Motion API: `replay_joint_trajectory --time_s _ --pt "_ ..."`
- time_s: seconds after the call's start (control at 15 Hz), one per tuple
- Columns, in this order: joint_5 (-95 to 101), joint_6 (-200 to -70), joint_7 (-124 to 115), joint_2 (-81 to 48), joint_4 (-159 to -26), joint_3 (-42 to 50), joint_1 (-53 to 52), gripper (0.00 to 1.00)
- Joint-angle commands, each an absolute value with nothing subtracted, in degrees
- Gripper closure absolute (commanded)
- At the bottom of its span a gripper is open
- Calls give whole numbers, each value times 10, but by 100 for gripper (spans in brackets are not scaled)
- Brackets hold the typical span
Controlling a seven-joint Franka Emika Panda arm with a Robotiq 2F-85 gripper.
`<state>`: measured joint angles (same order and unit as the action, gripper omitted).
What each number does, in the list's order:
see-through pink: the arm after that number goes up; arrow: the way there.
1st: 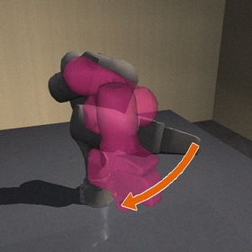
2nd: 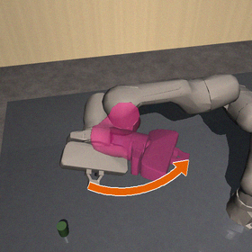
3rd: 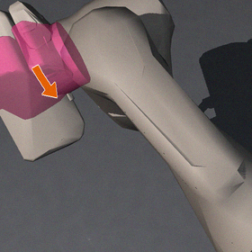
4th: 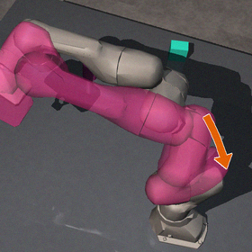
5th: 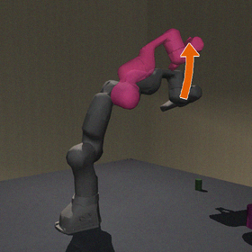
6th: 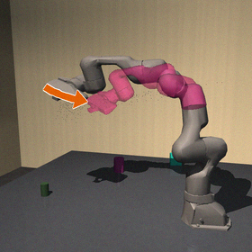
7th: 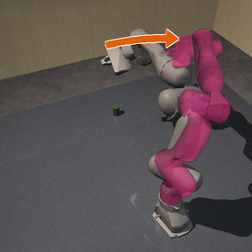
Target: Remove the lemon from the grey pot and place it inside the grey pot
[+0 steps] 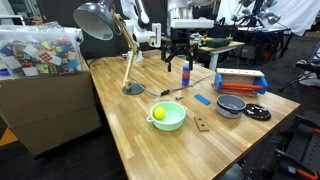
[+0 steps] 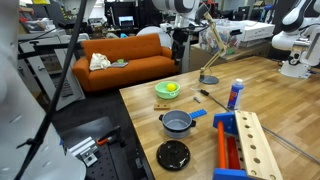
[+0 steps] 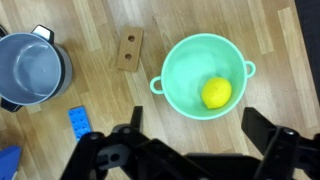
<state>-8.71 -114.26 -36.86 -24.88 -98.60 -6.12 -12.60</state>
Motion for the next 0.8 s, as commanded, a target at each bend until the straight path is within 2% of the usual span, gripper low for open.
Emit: replay_joint_trajectory --time_s 0.0,0.13,0.73 --pt "-70 -1105 -440 -312 -903 -45 -151 0" --pt "-77 -1136 -423 -303 -929 -51 -147 0" --pt "-70 -1118 -438 -322 -898 -46 -154 0"
